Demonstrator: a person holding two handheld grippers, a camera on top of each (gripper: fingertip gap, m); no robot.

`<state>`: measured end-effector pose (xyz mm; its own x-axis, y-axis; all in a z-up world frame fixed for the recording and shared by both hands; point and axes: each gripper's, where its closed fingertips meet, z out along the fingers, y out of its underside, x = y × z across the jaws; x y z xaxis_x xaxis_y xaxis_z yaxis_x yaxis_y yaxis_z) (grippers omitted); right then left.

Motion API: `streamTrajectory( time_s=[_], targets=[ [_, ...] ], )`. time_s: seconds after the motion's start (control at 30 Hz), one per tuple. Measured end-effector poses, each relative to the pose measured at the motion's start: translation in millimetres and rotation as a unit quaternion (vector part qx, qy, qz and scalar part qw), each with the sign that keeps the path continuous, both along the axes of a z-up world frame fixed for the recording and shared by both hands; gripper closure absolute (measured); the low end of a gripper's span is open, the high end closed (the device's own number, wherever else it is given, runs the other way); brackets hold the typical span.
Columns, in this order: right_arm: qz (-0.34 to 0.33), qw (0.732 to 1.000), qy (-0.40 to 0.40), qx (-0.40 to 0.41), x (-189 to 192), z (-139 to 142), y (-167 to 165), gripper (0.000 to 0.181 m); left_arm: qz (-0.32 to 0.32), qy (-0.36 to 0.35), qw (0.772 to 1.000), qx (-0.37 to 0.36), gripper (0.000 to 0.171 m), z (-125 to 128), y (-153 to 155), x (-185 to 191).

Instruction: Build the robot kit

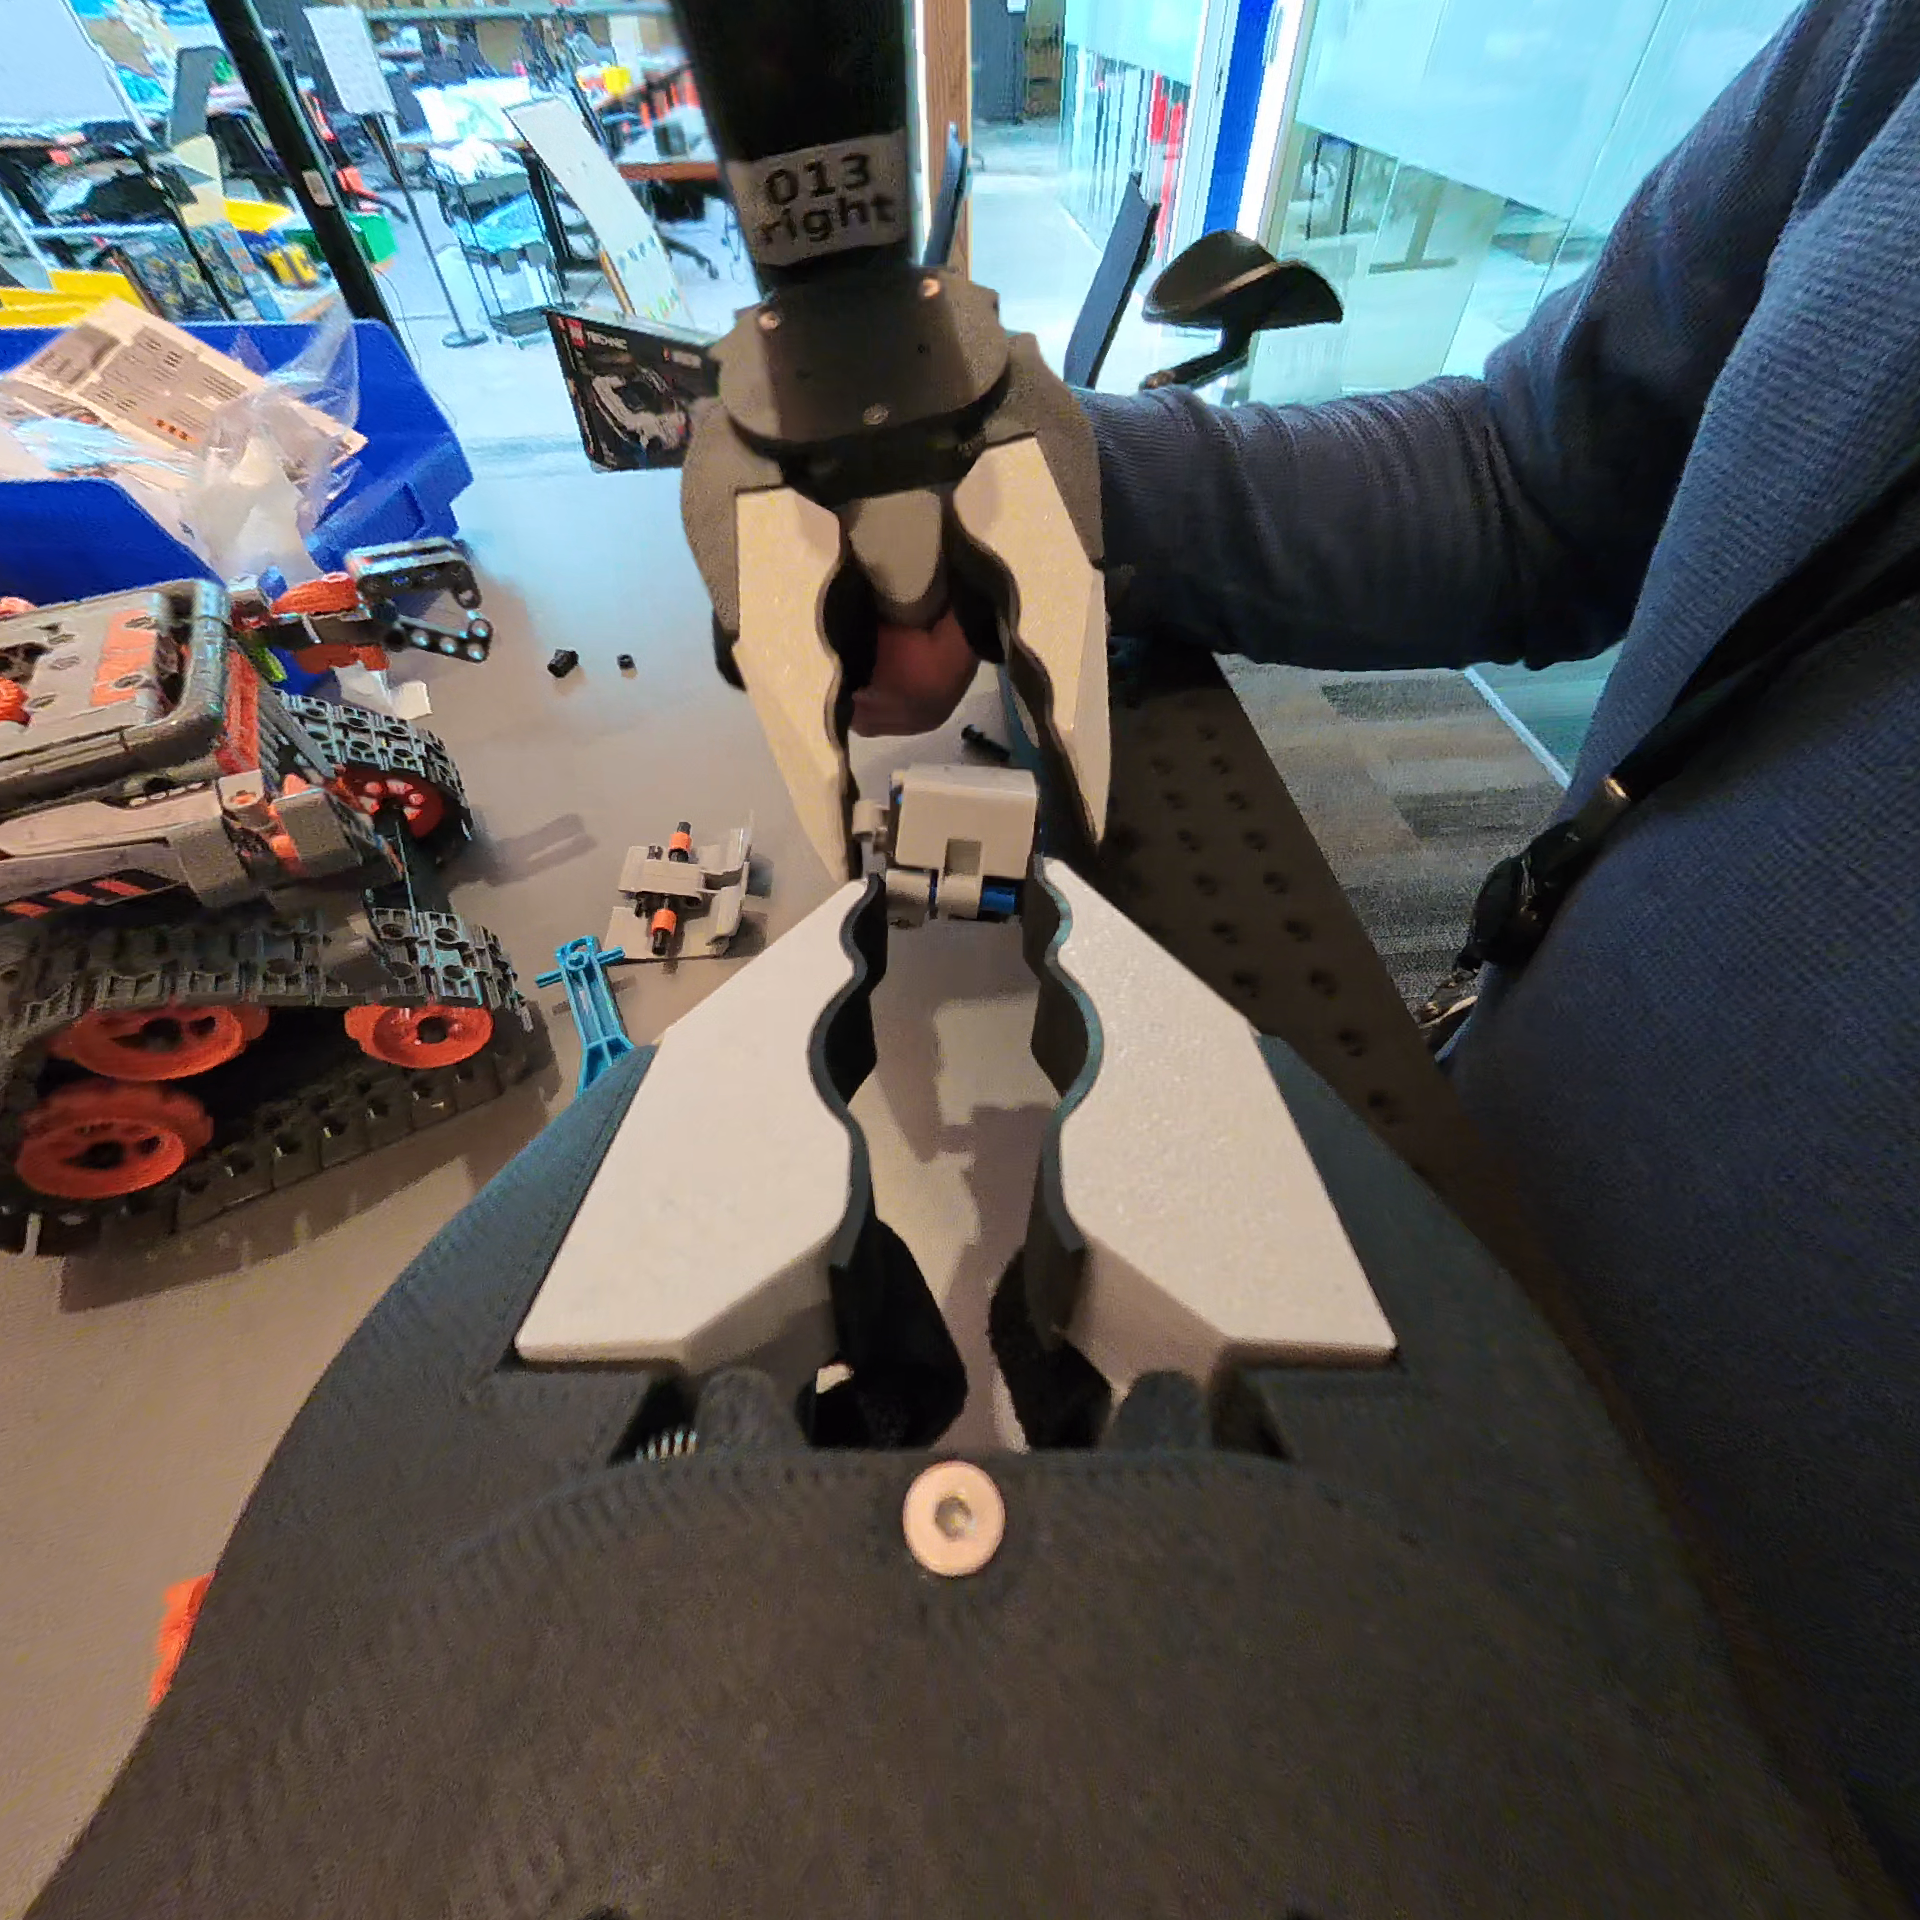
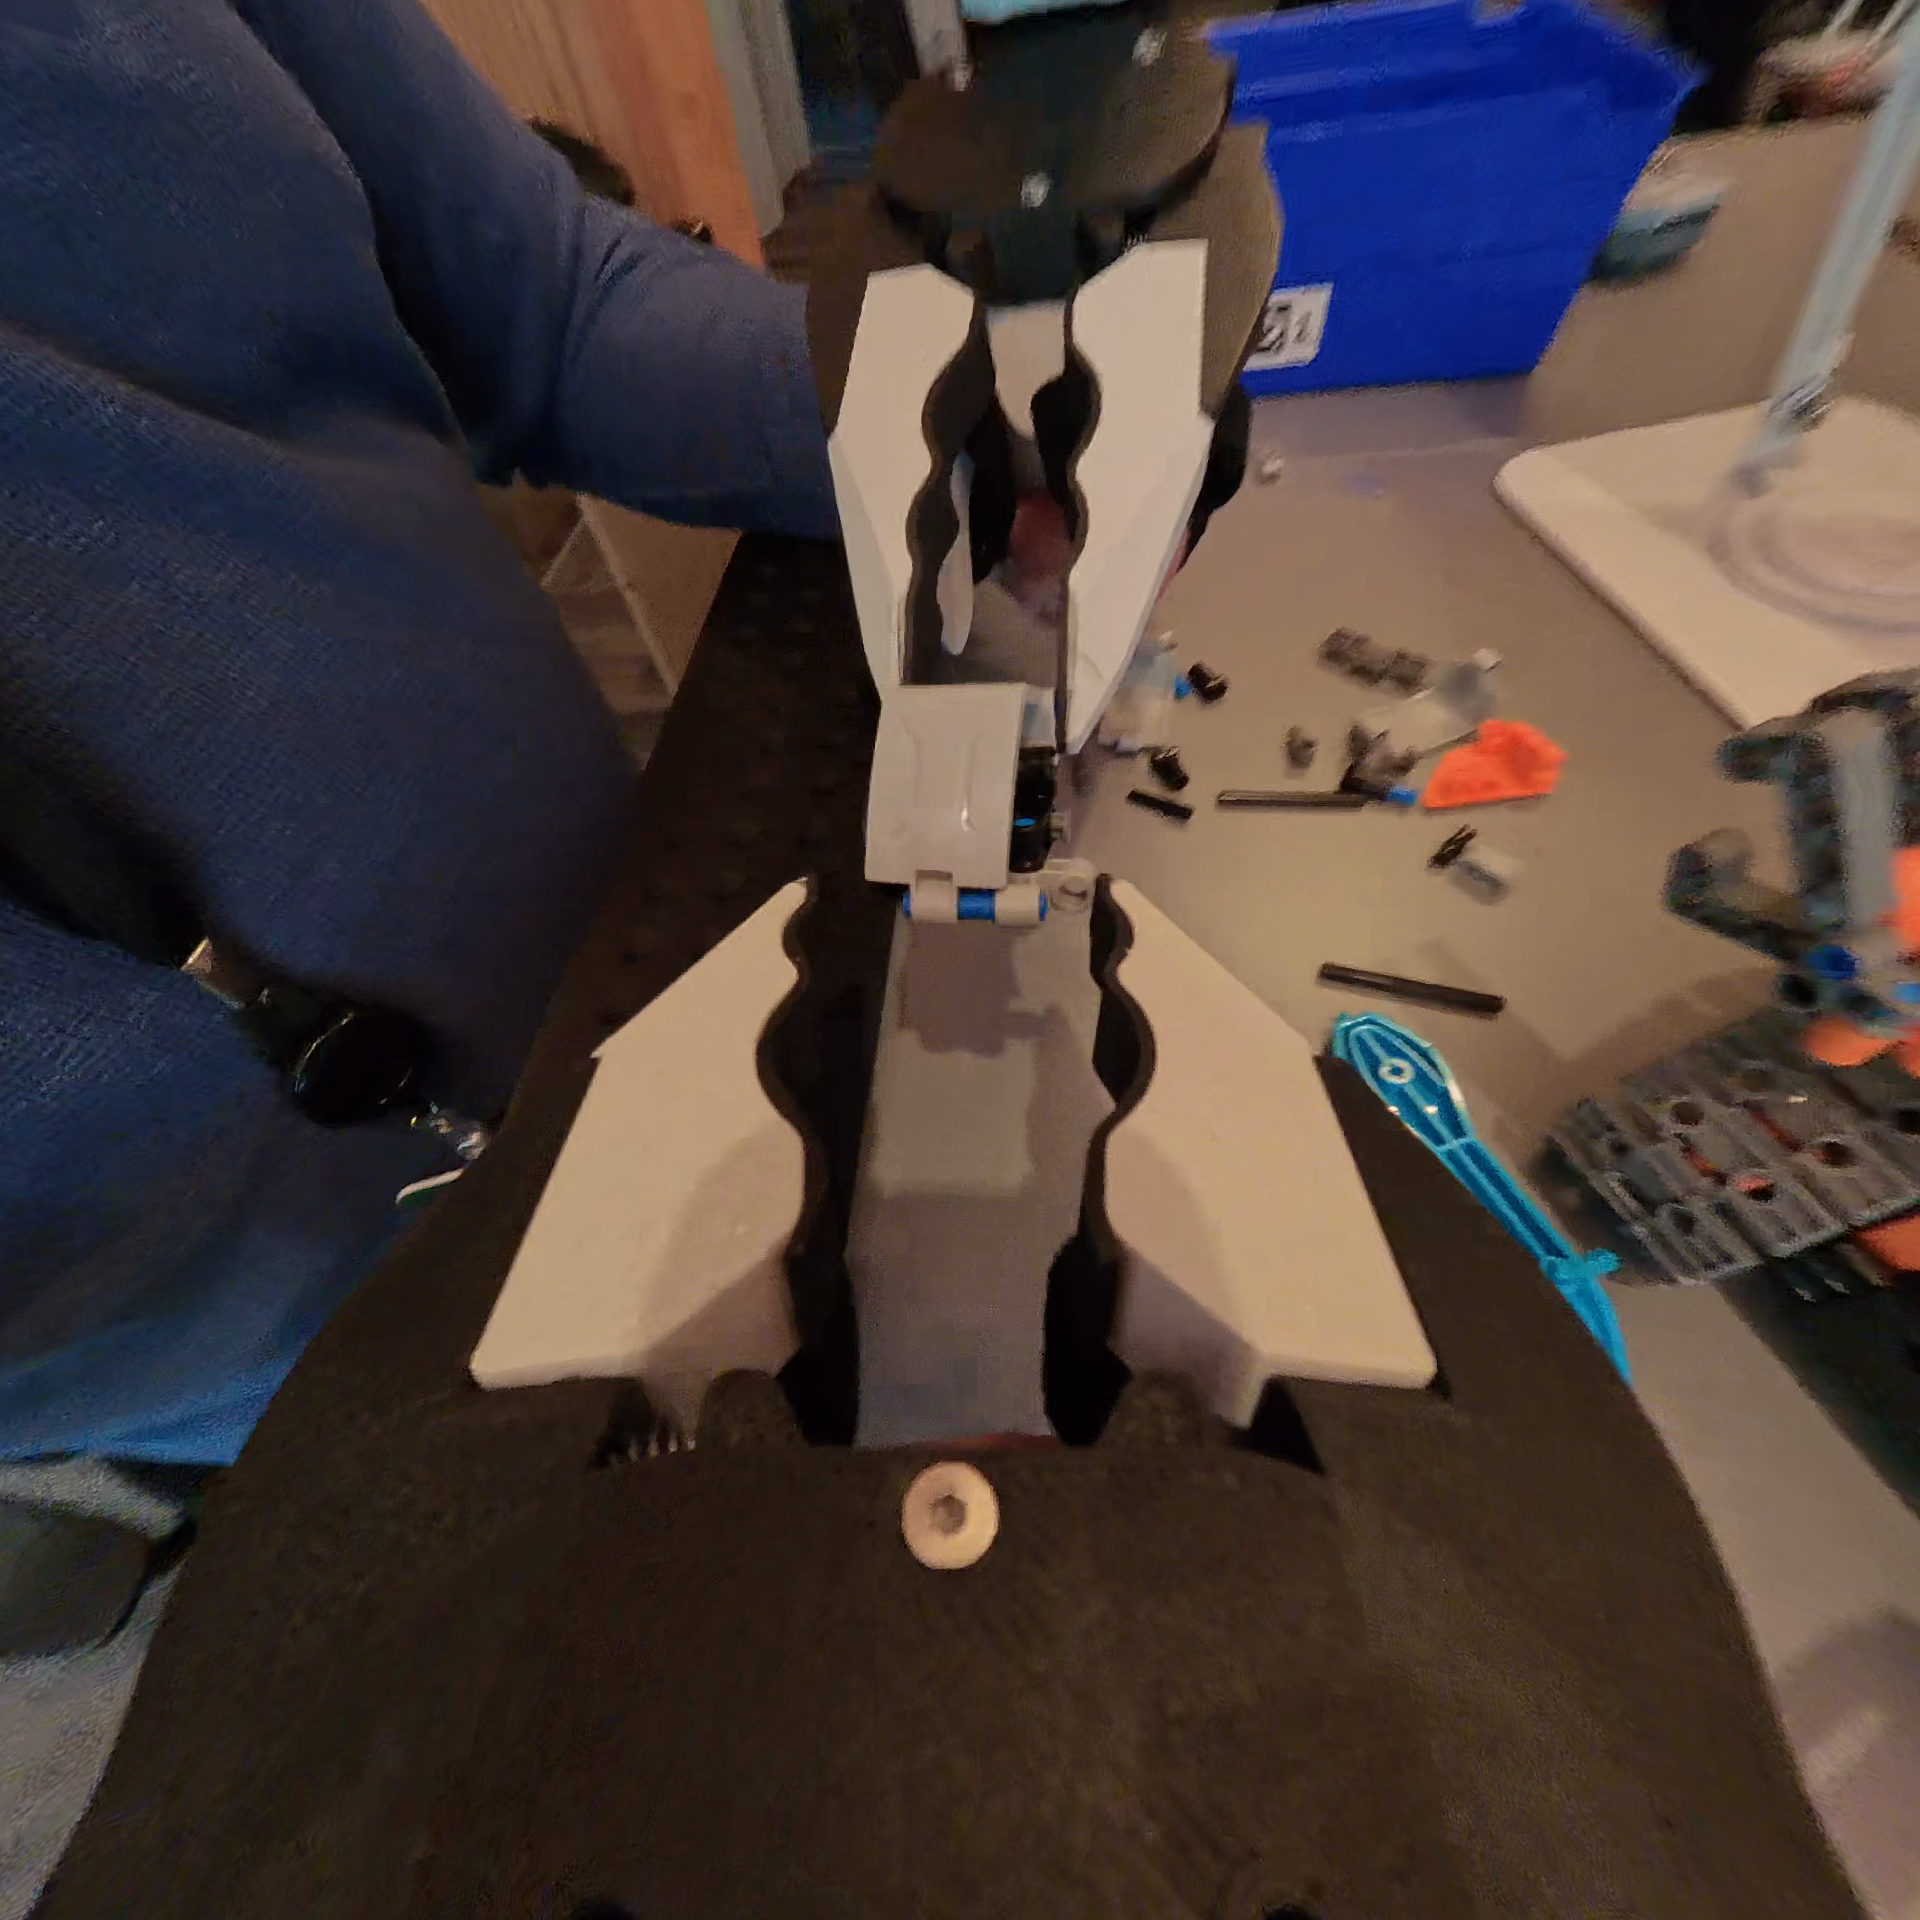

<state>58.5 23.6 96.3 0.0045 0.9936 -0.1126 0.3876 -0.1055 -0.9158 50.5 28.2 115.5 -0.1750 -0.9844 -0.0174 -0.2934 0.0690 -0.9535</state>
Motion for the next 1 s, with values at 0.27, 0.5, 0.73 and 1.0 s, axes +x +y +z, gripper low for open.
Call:
streamTrajectory(
  time_s=[0.27, 0.5, 0.73, 1.0],
  targets=[
    [-0.067, 0.993, -0.047, 0.082, 8, 3, 8, 0.144, 0.006, 0.017, 0.999, 0.049, 0.148, -5, 0, 2],
    [-0.110, 0.987, -0.052, 0.101, 11, 7, 9, 0.146, 0.019, 0.014, 0.995, 0.098, 0.147, -1, 1, 2],
    [-0.111, 0.986, -0.055, 0.115, 14, 8, 6, 0.152, 0.014, 0.011, 0.995, 0.097, 0.147, 0, 0, 3],
    [-0.106, 0.977, -0.098, 0.154, 14, 8, 5, 0.155, 0.011, 0.002, 0.996, 0.086, 0.147, 1, 0, 2]
  ],
)
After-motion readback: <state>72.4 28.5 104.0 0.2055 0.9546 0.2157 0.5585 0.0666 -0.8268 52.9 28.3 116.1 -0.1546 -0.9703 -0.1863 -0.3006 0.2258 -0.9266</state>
